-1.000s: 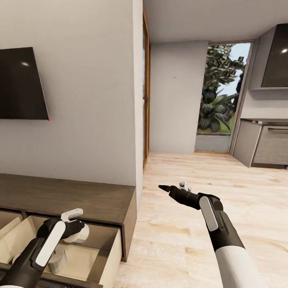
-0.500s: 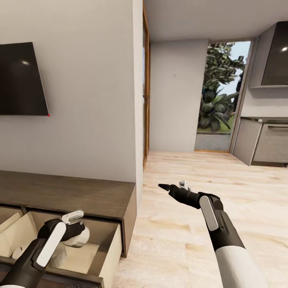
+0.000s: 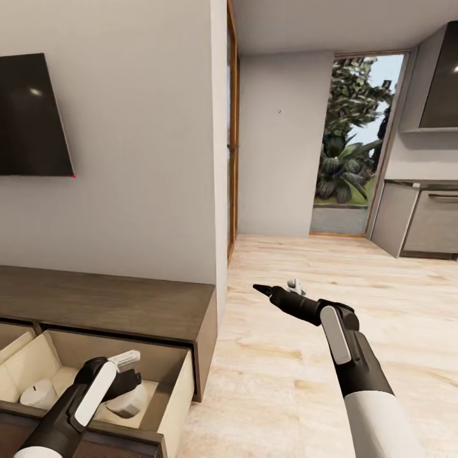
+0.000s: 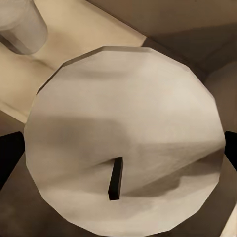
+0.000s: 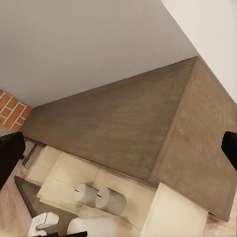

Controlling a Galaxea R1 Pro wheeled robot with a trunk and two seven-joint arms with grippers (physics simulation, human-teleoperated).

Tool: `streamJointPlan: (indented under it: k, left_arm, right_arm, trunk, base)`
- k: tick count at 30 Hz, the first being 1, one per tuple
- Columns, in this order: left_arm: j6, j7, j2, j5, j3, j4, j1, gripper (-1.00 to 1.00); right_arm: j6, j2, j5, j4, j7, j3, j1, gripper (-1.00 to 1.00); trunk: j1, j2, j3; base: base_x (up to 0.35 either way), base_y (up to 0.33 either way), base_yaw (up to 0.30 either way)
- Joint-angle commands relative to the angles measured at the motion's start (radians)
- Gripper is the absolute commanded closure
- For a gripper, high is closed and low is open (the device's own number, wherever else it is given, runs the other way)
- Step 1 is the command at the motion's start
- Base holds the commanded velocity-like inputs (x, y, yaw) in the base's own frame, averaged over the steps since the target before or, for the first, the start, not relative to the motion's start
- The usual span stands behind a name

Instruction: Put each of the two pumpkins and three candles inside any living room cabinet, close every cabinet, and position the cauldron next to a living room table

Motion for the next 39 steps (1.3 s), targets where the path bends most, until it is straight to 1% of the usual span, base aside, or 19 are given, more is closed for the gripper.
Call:
streamJointPlan:
  k: [1, 7, 19, 29, 39]
  left_arm:
    - [0.0, 0.009, 0.001, 0.009, -0.004, -0.001, -0.001, 1.0]
    - [-0.004, 0.009, 0.001, 0.009, -0.004, -0.001, -0.001, 1.0]
    - [-0.005, 0.009, 0.001, 0.009, -0.005, 0.0, -0.001, 1.0]
    - [-0.005, 0.009, 0.001, 0.01, -0.005, 0.0, -0.001, 1.0]
    - [-0.005, 0.009, 0.0, 0.01, -0.005, 0.0, -0.001, 1.0]
  right_arm:
    - [0.005, 0.001, 0.005, -0.001, 0.007, -0.004, -0.001, -1.0]
    - [0.004, 0.001, 0.005, -0.003, 0.008, -0.004, -0.001, -1.0]
    - [0.0, 0.001, 0.005, -0.003, 0.008, -0.005, -0.001, -1.0]
    - [0.002, 0.0, 0.005, -0.003, 0.008, -0.007, -0.001, -1.0]
    - [-0.001, 0.001, 0.005, -0.003, 0.008, -0.007, -0.001, -1.0]
  trunk:
    - [0.0, -0.001, -0.001]
    - [0.0, -0.001, -0.002]
    - [0.0, -0.001, -0.002]
    - [0.0, -0.001, -0.002]
    - [0.0, -0.001, -0.002]
  base:
    - [0.0, 0.0, 0.0]
    - [0.005, 0.0, 0.0]
    - [0.108, 0.037, 0.0]
    - [0.01, 0.008, 0.0]
    - [0.031, 0.067, 0.0]
